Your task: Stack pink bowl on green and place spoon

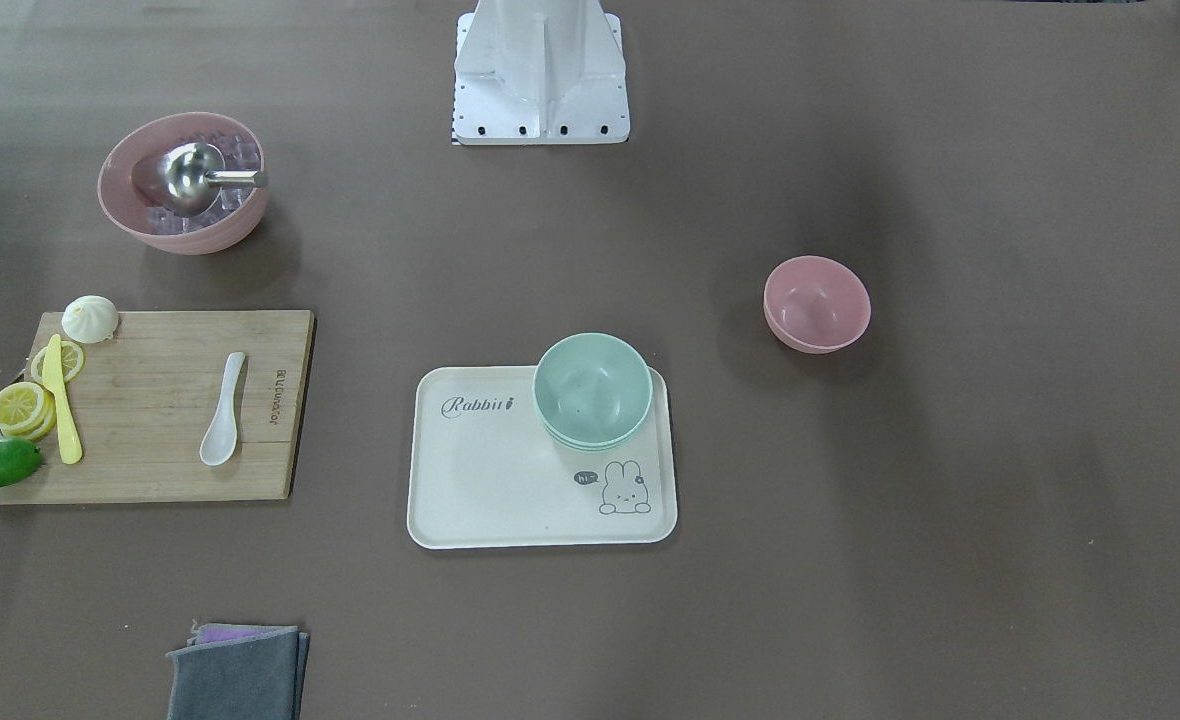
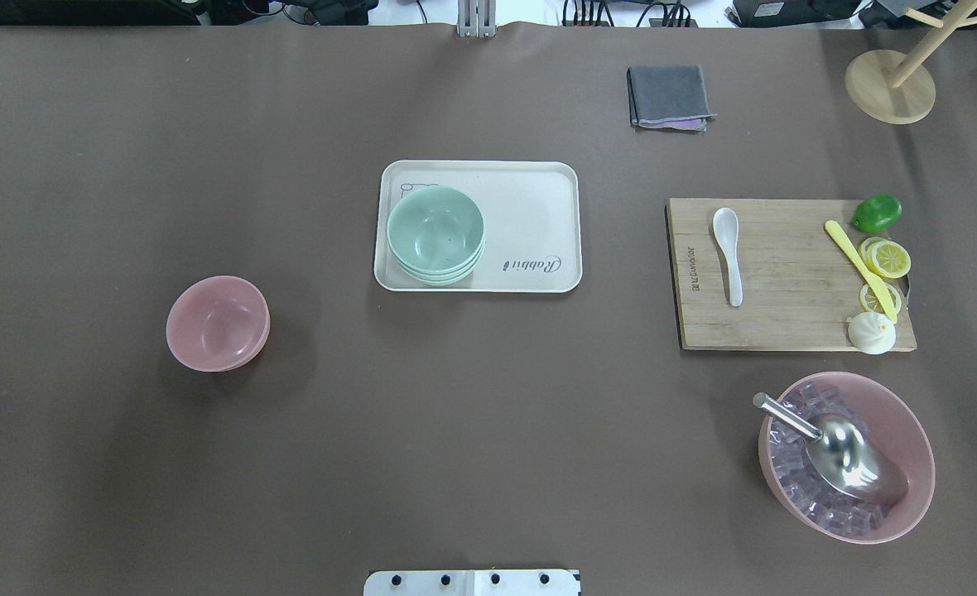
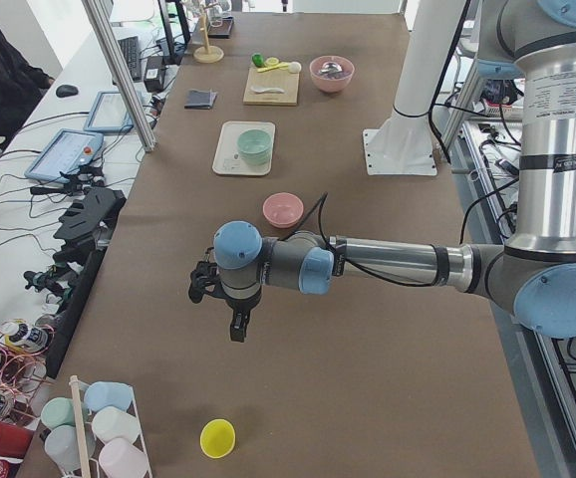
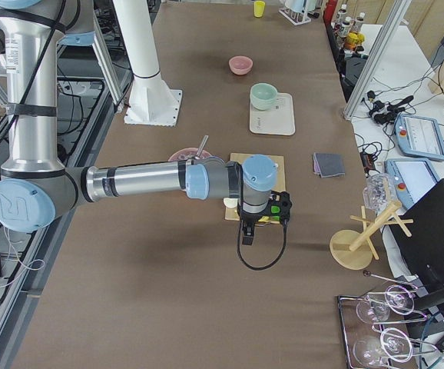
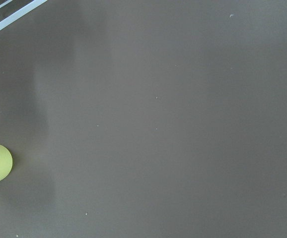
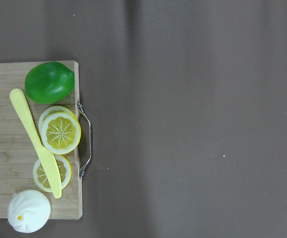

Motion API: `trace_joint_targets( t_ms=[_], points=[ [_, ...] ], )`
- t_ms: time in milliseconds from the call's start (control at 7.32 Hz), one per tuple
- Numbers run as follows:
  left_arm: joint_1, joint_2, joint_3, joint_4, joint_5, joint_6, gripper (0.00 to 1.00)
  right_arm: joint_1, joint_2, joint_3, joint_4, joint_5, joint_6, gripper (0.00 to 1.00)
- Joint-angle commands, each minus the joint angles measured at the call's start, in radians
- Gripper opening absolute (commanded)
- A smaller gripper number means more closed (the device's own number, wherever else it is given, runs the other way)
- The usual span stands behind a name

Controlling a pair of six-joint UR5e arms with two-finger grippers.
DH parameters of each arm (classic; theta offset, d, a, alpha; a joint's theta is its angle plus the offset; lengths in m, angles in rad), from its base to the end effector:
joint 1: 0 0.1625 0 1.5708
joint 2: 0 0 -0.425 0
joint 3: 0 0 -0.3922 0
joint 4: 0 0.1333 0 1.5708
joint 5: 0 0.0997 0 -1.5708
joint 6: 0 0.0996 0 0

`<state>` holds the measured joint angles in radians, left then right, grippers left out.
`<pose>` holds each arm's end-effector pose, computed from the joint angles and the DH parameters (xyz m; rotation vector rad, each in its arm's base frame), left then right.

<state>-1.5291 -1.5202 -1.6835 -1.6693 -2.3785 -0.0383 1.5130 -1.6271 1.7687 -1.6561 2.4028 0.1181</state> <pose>-0.0413 -0.4815 0.6146 0.1194 0.8114 0.0681 0.0326 -0.4703 0.5928 -0.0203 -0.8332 0.0333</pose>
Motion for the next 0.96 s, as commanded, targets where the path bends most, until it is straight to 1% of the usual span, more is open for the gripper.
trace_joint_targets(
  t_ms=[0,137,410,683,820],
  points=[
    [0.004,-0.018,-0.012,-0.004,-0.001,0.002,0.98,0.001,0.000,0.000,-0.001,-0.001,0.000,1.00],
    [0.004,-0.024,-0.036,-0.013,-0.005,0.002,0.98,0.000,0.001,0.002,-0.001,-0.001,0.000,1.00],
    [0.009,-0.029,-0.030,-0.050,-0.007,-0.002,0.98,0.000,0.004,0.002,-0.001,-0.001,-0.002,1.00],
    [0.015,-0.105,-0.035,-0.049,-0.007,-0.009,0.98,0.000,-0.002,0.008,0.001,0.006,-0.009,1.00],
    [0.017,-0.139,-0.038,-0.052,-0.013,-0.049,0.98,0.000,0.004,0.008,-0.001,0.004,-0.009,1.00]
  ],
)
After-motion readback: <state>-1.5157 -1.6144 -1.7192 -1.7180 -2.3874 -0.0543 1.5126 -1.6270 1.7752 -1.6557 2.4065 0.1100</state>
